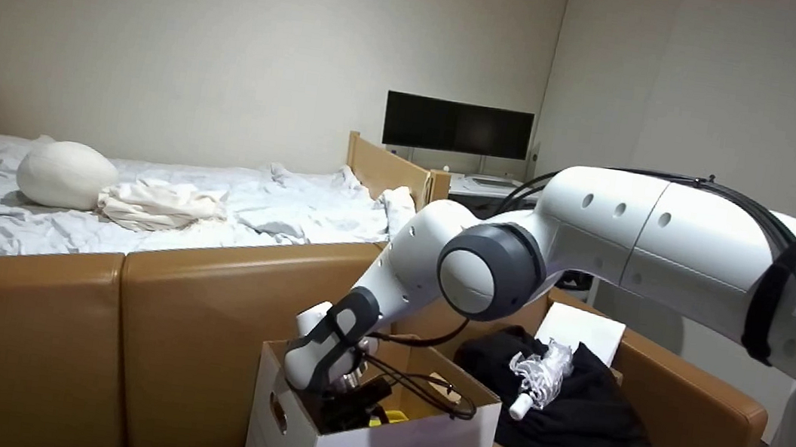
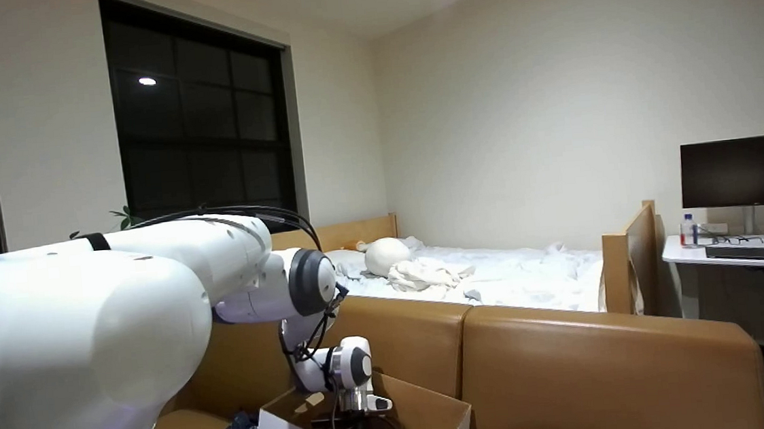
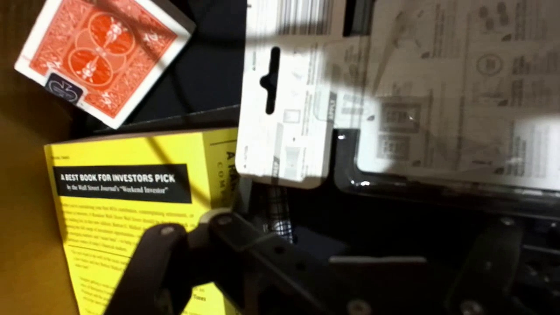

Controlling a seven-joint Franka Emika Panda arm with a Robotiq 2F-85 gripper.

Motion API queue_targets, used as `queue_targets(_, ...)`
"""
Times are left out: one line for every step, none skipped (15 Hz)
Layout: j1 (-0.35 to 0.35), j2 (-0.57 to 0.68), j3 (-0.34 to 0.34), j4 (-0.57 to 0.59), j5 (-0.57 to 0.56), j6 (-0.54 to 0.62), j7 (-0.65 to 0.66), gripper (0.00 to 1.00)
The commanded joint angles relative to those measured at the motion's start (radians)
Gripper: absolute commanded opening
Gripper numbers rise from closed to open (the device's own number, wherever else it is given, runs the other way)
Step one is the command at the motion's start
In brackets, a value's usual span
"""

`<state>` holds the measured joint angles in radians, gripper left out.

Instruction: Take the umbrella and the jacket out of the box

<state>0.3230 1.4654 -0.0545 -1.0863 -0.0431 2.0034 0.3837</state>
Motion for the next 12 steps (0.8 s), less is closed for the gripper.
queue_targets(-0.027,0.000,0.029,0.015,0.008,-0.072,-0.016,1.00)
queue_targets(-0.028,0.000,0.030,0.022,0.006,-0.092,-0.019,1.00)
queue_targets(-0.029,0.000,0.030,0.028,0.006,-0.105,-0.011,1.00)
queue_targets(-0.030,0.000,0.031,0.036,0.004,-0.121,-0.016,1.00)
queue_targets(-0.031,0.000,0.032,0.042,0.002,-0.133,-0.021,1.00)
queue_targets(-0.030,0.000,0.032,0.049,0.001,-0.142,-0.020,1.00)
queue_targets(-0.033,0.000,0.033,0.056,0.000,-0.151,-0.026,1.00)
queue_targets(-0.037,0.000,0.038,0.063,0.002,-0.164,-0.036,1.00)
queue_targets(-0.038,0.000,0.038,0.071,0.004,-0.175,-0.035,1.00)
queue_targets(-0.039,0.000,0.037,0.077,0.006,-0.182,-0.026,1.00)
queue_targets(-0.042,0.000,0.037,0.086,0.012,-0.190,-0.014,1.00)
queue_targets(-0.040,-0.012,0.031,0.074,0.020,-0.177,-0.009,1.00)
